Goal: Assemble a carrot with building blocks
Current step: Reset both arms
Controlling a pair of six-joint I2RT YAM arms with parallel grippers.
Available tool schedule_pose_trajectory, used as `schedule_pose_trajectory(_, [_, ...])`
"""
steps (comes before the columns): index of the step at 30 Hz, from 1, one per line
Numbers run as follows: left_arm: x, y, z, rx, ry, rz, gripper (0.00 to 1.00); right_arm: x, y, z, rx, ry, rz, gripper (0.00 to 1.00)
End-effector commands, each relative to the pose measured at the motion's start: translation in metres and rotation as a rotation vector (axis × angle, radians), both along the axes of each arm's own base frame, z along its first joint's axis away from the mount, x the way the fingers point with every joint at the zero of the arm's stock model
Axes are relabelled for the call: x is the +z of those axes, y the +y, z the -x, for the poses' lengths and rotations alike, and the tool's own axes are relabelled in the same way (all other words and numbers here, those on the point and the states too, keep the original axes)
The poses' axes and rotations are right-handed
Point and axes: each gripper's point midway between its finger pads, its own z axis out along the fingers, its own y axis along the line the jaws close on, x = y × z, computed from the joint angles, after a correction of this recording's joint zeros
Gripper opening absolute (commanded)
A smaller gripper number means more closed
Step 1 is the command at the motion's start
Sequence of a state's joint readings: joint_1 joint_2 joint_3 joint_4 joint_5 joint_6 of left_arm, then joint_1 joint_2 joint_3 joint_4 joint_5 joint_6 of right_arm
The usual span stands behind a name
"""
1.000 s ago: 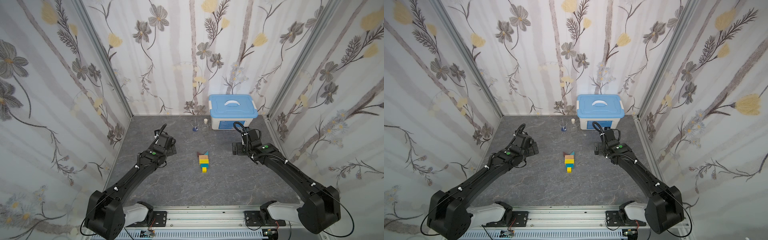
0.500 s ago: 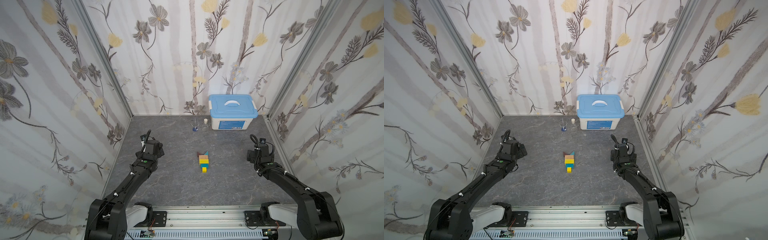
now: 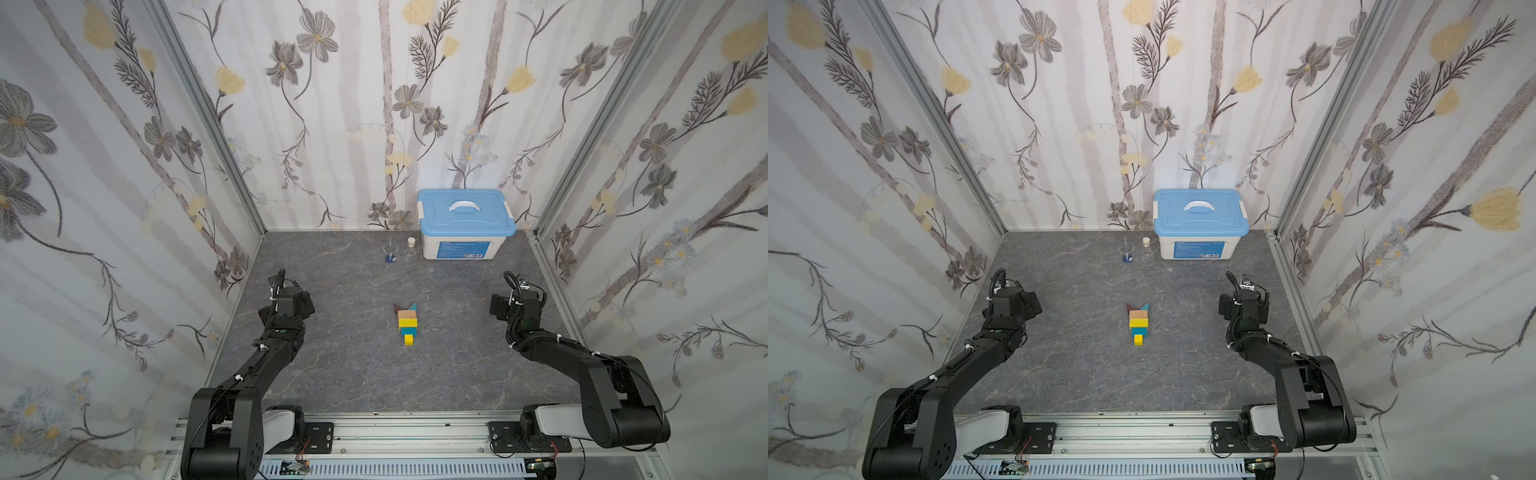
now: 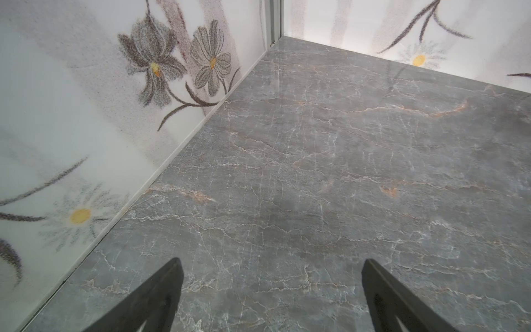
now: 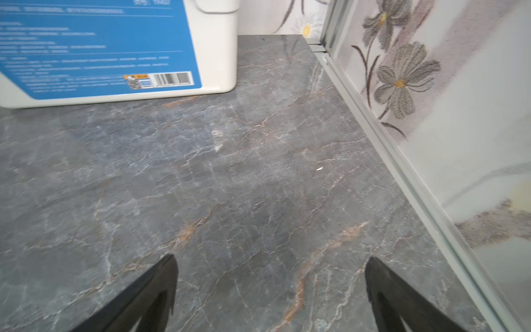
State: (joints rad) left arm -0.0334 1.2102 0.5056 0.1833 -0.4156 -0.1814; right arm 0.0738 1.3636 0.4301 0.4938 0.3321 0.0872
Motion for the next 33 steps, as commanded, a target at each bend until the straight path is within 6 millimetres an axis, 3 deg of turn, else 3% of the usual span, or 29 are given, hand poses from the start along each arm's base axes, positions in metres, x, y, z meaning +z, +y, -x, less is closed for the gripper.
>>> schedule_pose_trajectory(1, [0.007, 0.0, -0.009, -0.027, -0.046, -0.025, 1.0, 0.018, 0.015, -0.013, 0.09, -0.112, -0.02, 1.0])
schedule_pose_trajectory(6, [0.003, 0.005, -0.006, -0.027, -0.05, -0.031, 1.0, 0.016, 0.034, -0.014, 0.184, -0.133, 0.004, 1.0])
schedule_pose_trajectory(9, [0.004, 0.01, -0.004, -0.017, -0.067, -0.037, 1.0, 0.005, 0.035, -0.014, 0.189, -0.148, 0.011, 1.0])
schedule_pose_trajectory(17, [0.0, 0.019, 0.0, -0.003, -0.077, -0.039, 1.0, 0.003, 0.041, -0.019, 0.206, -0.119, 0.025, 1.0])
schedule_pose_trajectory(23, [-0.01, 0.005, -0.02, -0.054, -0.139, 0.061, 1.0, 0.003, 0.041, -0.019, 0.206, -0.119, 0.025, 1.0])
schedule_pose_trajectory(28, [-0.008, 0.001, -0.04, -0.096, -0.158, 0.051, 1.0, 0.004, 0.041, -0.019, 0.206, -0.12, 0.025, 1.0])
schedule_pose_trajectory(33, [-0.015, -0.015, -0.055, -0.192, -0.166, 0.085, 1.0, 0.003, 0.041, -0.019, 0.207, -0.118, 0.028, 1.0])
